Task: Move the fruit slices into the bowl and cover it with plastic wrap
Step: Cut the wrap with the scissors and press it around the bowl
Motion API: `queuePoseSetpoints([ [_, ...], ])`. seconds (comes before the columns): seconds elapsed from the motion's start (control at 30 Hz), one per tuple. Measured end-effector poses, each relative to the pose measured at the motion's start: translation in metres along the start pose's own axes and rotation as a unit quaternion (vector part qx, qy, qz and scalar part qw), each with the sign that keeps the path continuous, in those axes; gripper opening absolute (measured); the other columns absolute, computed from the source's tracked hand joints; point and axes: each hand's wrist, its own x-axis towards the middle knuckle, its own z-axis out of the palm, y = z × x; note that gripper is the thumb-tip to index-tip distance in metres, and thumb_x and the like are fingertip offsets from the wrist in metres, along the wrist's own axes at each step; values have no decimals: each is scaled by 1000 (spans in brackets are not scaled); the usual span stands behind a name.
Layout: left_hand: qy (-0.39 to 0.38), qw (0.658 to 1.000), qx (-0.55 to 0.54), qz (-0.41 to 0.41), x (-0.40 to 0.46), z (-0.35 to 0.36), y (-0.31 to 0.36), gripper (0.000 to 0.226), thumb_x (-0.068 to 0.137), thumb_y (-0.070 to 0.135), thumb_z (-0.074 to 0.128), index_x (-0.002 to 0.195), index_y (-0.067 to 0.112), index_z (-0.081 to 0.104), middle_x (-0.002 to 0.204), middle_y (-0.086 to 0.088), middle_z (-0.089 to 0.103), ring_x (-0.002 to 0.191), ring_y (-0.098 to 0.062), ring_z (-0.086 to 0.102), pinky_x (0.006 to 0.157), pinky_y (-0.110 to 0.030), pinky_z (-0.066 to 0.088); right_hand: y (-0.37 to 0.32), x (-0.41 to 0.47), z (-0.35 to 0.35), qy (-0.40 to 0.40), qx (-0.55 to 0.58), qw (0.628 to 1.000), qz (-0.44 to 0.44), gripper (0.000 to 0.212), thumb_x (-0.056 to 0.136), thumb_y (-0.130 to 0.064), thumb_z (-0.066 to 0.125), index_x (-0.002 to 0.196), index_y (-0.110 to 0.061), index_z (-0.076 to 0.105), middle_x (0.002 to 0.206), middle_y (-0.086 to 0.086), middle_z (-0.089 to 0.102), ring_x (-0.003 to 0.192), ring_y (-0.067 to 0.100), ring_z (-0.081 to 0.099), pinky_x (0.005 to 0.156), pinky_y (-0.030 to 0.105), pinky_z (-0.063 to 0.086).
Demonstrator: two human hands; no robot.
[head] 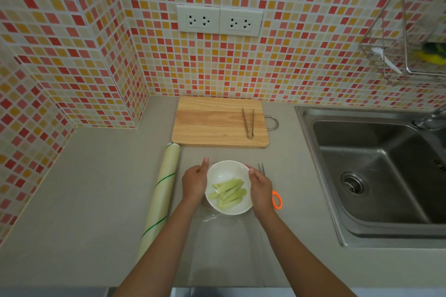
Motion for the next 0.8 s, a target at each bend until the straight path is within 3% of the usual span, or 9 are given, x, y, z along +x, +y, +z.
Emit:
queuePoseSetpoints([
  [0.2, 48, 999, 4, 19, -1, 1, -2, 53, 98, 43, 42, 54, 15, 32, 53, 1, 38, 54, -18, 37, 53, -33, 26, -1, 1, 3, 10, -14, 1000, 1, 28, 99, -11, 44, 105, -9, 71, 96, 3, 71, 91, 15, 66, 85, 29, 52],
  [0.33, 25, 999, -25, 16, 6, -2, -7, 50, 97, 42, 46, 58, 13, 34, 57, -3, 37, 56, -18, 35, 54, -33, 27, -2, 0, 5, 24, -22, 999, 1, 28, 99, -10, 43, 101, -12, 71, 92, -1, 71, 85, 8, 65, 72, 13, 53],
  [0.43, -3, 998, -59, 15, 8, -6, -6, 44, 96, 38, 51, 65, 8, 40, 63, -9, 37, 59, -18, 35, 54, -31, 28, -3, -1, 6, 26, -24, 999, -1, 29, 98, -10, 43, 94, -19, 71, 88, -7, 71, 83, 4, 65, 68, 10, 51],
  [0.5, -10, 997, -79, 10, 8, -6, -10, 42, 95, 37, 53, 66, 7, 44, 64, -10, 41, 61, -18, 39, 54, -29, 30, -2, -1, 7, 27, -29, 999, -1, 30, 98, -10, 43, 92, -21, 70, 88, -6, 71, 84, 6, 65, 71, 13, 52],
  [0.6, -15, 995, -98, 6, 7, -5, -15, 40, 94, 35, 55, 67, 7, 48, 66, -11, 45, 63, -18, 41, 55, -29, 32, 0, -1, 8, 29, -24, 999, 0, 30, 99, -11, 44, 92, -22, 71, 92, 0, 73, 88, 15, 66, 81, 28, 53],
  [0.8, -21, 989, -146, -11, 4, 2, -20, 36, 94, 31, 55, 67, 11, 42, 66, -7, 39, 65, -18, 38, 59, -31, 31, 1, -1, 11, 41, 1, 999, 25, 29, 98, -11, 44, 94, -18, 71, 94, 4, 72, 93, 21, 65, 86, 36, 52],
])
